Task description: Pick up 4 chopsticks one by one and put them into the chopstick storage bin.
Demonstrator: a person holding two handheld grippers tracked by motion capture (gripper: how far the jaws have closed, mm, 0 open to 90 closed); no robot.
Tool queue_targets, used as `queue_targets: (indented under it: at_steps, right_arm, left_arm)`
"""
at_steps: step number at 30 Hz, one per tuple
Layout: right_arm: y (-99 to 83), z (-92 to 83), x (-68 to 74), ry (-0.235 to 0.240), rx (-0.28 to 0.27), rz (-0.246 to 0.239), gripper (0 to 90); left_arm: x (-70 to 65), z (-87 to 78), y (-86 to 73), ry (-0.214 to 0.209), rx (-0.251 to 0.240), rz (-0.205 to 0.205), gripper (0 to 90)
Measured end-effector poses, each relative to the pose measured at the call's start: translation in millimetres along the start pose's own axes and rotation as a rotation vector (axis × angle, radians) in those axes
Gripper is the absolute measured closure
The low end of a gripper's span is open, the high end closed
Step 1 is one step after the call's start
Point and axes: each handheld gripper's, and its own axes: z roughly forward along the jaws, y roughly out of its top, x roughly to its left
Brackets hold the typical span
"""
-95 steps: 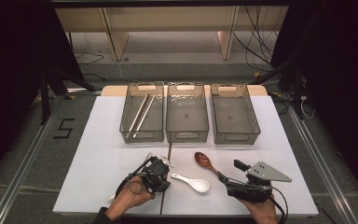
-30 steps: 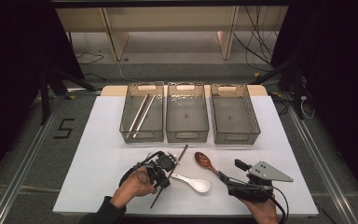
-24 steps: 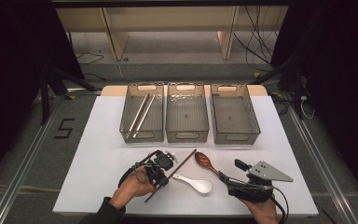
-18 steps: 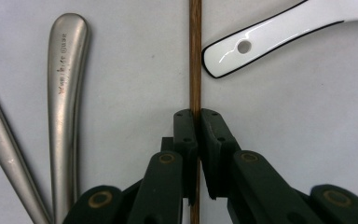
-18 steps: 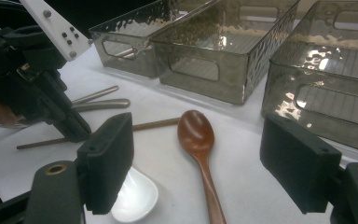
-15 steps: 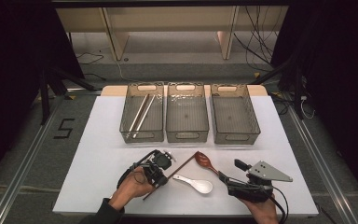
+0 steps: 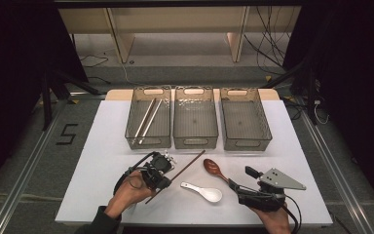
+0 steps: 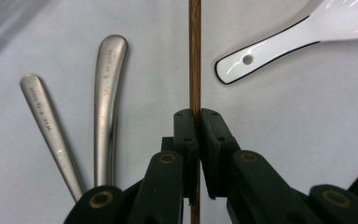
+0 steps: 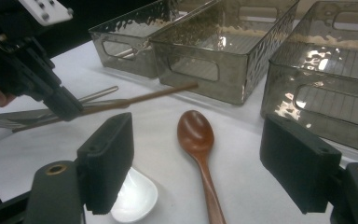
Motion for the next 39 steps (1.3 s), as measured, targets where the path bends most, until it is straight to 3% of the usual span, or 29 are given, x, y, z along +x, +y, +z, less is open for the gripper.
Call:
queue_targets:
  at_steps: [4, 17, 28, 39]
  right_arm:
    - [-0.1, 0.0, 0.0, 0.000, 0.000, 0.000, 26.7]
    - [-0.1, -0.3, -0.4, -0.002, -0.001, 0.003, 26.7]
    - [-0.1, -0.3, -0.7, -0.001, -0.002, 0.003, 26.6]
    - [-0.1, -0.4, -1.0, 0.000, -0.003, 0.006, 26.7]
  left_arm:
    - [2.6, -9.7, 0.1, -0.014, -0.043, -0.009, 85.1]
    - [23.6, -34.3, 2.9, 0.002, -0.148, -0.048, 85.1]
    - [53.7, -52.8, 9.3, 0.030, -0.249, -0.119, 85.1]
    - [94.2, -74.9, 20.6, 0.081, -0.334, -0.191, 85.1]
